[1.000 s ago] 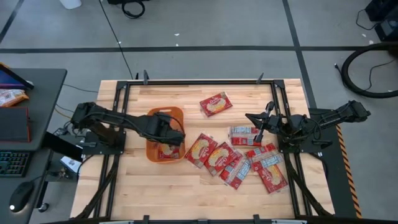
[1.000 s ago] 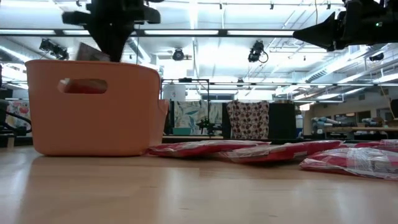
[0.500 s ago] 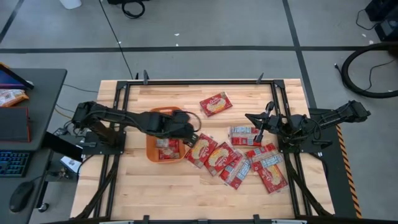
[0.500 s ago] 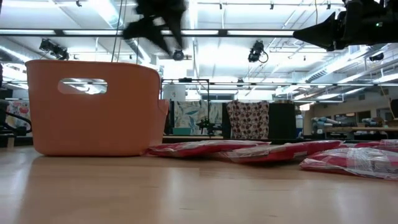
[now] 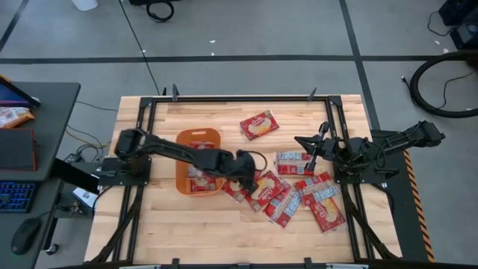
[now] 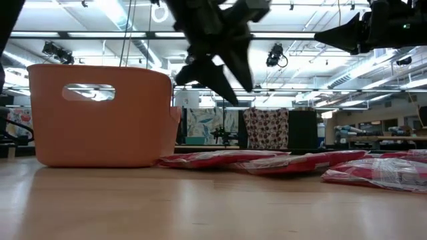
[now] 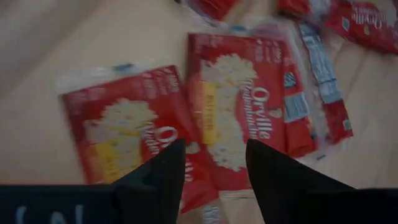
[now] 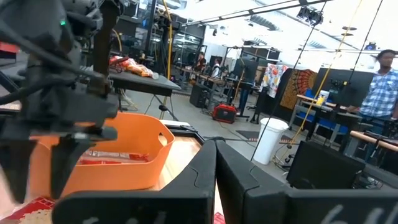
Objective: Sort popcorn bags into baskets
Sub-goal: Put the popcorn bag into the orange bin
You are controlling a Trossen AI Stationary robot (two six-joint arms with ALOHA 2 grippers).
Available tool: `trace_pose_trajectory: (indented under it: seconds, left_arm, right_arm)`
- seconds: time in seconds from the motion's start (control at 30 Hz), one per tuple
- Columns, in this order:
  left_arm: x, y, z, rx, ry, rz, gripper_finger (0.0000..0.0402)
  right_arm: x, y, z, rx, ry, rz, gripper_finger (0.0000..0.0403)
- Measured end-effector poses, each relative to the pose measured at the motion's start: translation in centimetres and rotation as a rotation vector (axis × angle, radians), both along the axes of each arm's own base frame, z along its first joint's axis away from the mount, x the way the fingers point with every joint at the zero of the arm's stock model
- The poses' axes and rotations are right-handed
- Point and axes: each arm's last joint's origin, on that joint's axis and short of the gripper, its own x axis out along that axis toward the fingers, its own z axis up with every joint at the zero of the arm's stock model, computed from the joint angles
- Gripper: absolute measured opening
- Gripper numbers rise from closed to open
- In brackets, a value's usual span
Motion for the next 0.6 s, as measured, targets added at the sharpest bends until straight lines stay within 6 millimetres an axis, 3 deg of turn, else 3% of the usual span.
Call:
trace_pose_trajectory:
  seconds: [0.23, 0.33, 0.6]
  left_arm:
    - [2.8, -1.3, -1.0, 0.042, 0.161, -0.037, 0.0189]
    - [3.2, -1.2, -1.9, 0.102, 0.249, -0.041, 0.0189]
    - [4.2, -1.4, -4.1, 0.127, 0.277, -0.069, 0.0189]
  right_arm:
    - [0.0, 0.0, 0.0, 0.002, -0.006, 0.001, 0.0016]
    - [0.0, 0.0, 0.0, 0.001, 0.0, 0.008, 0.0016]
    - [0.0, 0.0, 0.0, -0.001, 0.001, 0.011, 0.0016]
